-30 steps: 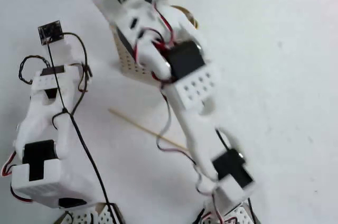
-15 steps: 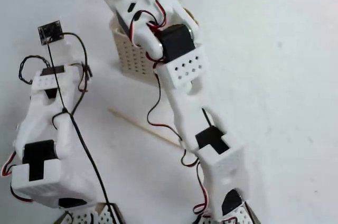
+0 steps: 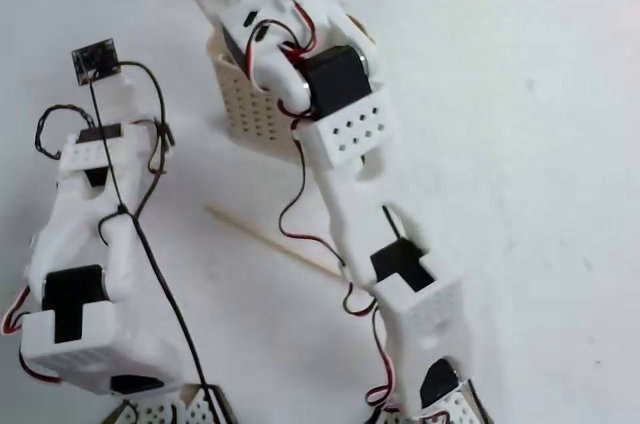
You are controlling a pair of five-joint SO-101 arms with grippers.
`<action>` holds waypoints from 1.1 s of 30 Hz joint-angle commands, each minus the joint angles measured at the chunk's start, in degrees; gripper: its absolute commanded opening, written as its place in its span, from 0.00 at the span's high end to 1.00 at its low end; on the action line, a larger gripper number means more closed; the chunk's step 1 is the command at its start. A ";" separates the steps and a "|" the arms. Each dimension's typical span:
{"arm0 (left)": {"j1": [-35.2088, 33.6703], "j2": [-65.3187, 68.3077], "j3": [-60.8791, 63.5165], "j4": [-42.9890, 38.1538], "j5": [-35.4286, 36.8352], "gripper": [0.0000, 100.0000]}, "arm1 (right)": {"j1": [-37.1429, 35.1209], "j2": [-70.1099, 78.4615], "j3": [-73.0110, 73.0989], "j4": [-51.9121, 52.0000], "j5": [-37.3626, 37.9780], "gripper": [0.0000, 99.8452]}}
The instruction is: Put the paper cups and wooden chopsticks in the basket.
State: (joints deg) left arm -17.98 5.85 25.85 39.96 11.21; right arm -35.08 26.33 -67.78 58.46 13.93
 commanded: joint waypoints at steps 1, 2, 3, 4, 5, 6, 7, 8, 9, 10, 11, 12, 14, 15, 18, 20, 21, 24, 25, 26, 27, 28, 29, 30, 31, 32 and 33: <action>-0.40 -1.54 -0.35 -1.85 -0.79 0.83 | 0.31 -6.81 -2.37 17.80 -0.53 0.99; -0.40 -1.54 -0.35 -1.85 -0.79 0.83 | 0.31 -7.96 -2.37 22.11 -0.53 0.98; -0.40 -1.54 -0.35 -1.85 -0.79 0.83 | 0.40 -9.01 -2.37 26.07 -0.53 0.97; -0.40 -1.54 -0.35 -1.85 -0.79 0.83 | 0.48 -9.98 -2.37 30.29 -0.53 0.95; -0.40 -1.54 -0.35 -1.85 -0.79 0.83 | 0.57 -10.77 -2.37 34.15 -0.44 0.94; -0.40 -1.54 -0.35 -1.85 -0.79 0.83 | 0.40 -11.30 -2.29 37.93 -0.09 0.93; -0.40 -1.54 -0.35 -1.85 -0.79 0.83 | 0.22 -11.82 -1.49 40.84 1.14 0.93; -0.40 -1.54 -0.35 -1.85 -0.79 0.83 | -0.04 -12.53 0.18 40.92 2.73 0.93; -0.40 -1.54 -0.35 -1.76 -0.79 0.83 | 0.04 -13.23 3.25 40.75 4.22 0.94; -0.40 -1.54 -0.35 -1.76 -0.79 0.83 | 0.40 -14.11 6.33 40.57 5.54 0.94; -0.40 -1.54 -0.35 -1.76 -0.79 0.83 | 0.31 -14.90 10.02 40.48 6.24 0.95; -0.40 -1.54 -0.35 -1.76 -0.79 0.83 | -0.13 -15.60 13.89 40.48 6.51 0.96; -0.40 -1.54 -0.35 -1.76 -0.79 0.83 | -1.45 -17.80 23.21 40.48 7.03 0.96; -0.40 -1.54 -0.35 -1.76 -0.79 0.83 | -1.98 -18.86 27.87 40.40 7.21 0.96; -0.40 -1.54 -0.35 -1.85 -0.79 0.83 | -4.70 -21.58 41.14 39.08 8.26 0.96; -0.40 -1.54 -0.35 -1.85 -0.79 0.83 | -5.76 -23.52 50.99 34.51 10.29 0.96; -0.40 -1.54 -0.35 -1.85 -0.79 0.83 | -6.02 -24.84 55.82 31.25 10.99 0.96; -0.57 -1.54 -0.44 -1.85 -0.79 0.83 | -6.11 -29.05 71.47 19.56 11.60 0.96; -0.84 -1.54 -0.53 -1.85 -0.79 0.83 | -6.20 -30.11 76.48 15.43 11.60 0.96; -1.01 -1.54 -0.70 -1.85 -0.79 0.83 | -6.29 -31.08 81.14 11.38 11.60 0.96; -1.10 -1.54 -0.70 -1.85 -0.79 0.83 | -6.46 -31.96 85.54 7.25 11.60 0.96; -1.10 -1.54 -0.70 -1.85 -0.79 0.83 | -6.90 -32.40 89.49 3.38 11.69 0.96; -1.10 -1.54 -0.70 -1.85 -0.79 0.83 | -7.16 -32.48 92.75 -0.13 11.69 0.96; -1.10 -1.54 -0.70 -1.85 -0.79 0.83 | -7.43 -32.48 95.74 -3.38 11.60 0.94; -1.10 -1.54 -0.70 -1.85 -0.79 0.83 | -7.78 -32.48 98.11 -6.20 11.60 0.92; -1.10 -1.54 -0.70 -1.85 -0.79 0.83 | -8.13 -32.48 100.04 -8.22 11.60 0.90; -1.10 -1.54 -0.70 -1.85 -0.79 0.83 | -8.13 -32.48 101.63 -9.54 11.60 0.87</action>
State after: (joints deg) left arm -18.42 5.85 25.85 39.96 11.21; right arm -42.20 -3.03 26.81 58.20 25.19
